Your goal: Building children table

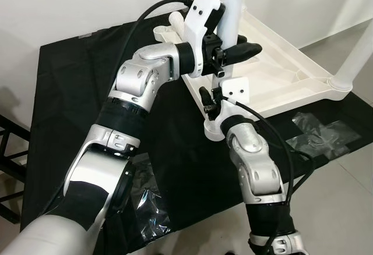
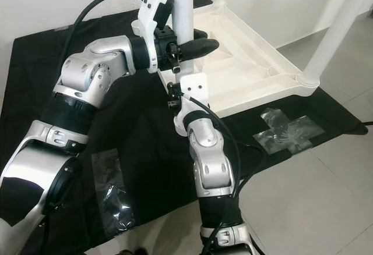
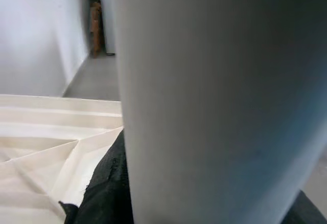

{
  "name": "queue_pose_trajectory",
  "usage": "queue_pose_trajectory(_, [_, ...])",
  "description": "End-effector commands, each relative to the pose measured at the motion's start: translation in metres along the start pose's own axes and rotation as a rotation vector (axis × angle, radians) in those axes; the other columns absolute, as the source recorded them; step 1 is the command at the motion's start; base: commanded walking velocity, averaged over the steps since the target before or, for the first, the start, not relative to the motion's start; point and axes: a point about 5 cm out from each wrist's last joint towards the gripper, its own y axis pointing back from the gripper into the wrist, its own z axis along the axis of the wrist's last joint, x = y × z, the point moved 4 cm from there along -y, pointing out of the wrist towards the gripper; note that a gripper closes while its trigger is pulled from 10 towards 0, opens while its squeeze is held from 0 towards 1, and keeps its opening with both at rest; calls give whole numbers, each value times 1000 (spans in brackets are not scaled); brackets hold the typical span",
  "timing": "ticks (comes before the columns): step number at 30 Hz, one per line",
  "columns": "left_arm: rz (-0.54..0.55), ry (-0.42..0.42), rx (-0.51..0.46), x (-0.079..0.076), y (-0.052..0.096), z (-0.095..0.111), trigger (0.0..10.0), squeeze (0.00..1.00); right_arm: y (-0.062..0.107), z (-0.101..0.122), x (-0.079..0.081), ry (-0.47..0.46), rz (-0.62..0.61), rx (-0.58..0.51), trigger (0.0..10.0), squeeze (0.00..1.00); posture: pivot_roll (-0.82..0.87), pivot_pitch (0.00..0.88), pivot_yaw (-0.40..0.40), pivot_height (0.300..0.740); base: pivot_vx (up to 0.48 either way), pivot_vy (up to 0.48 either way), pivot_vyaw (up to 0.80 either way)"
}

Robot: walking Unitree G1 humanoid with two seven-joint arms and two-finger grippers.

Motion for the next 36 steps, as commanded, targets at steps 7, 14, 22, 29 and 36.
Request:
queue_pose_trajectory(7, [23,-9,14,5,3,2,0,0,-9,41,-3,60,533,-111,10000,1000,-33,196,77,740,0,0,0])
queue_pose_trajectory(14, [16,-9,16,3,3,1,0,0,-5,48,-6,154,729,-102,10000,0,-21,201,79,740,0,0,0])
queue_pose_trajectory(22, [-6,-27,33,-1,4,0,0,0,-8,34,-11,177,915,19,3529,0,6,208,80,740,0,0,0])
queue_pose_trajectory(29, [-10,-36,41,-2,5,0,0,0,-5,24,-15,157,981,57,0,0,4,207,79,740,0,0,0])
queue_pose_trajectory(36, [14,-50,44,0,5,-1,10000,1000,-7,14,-23,135,925,49,0,0,-4,202,82,740,0,0,0])
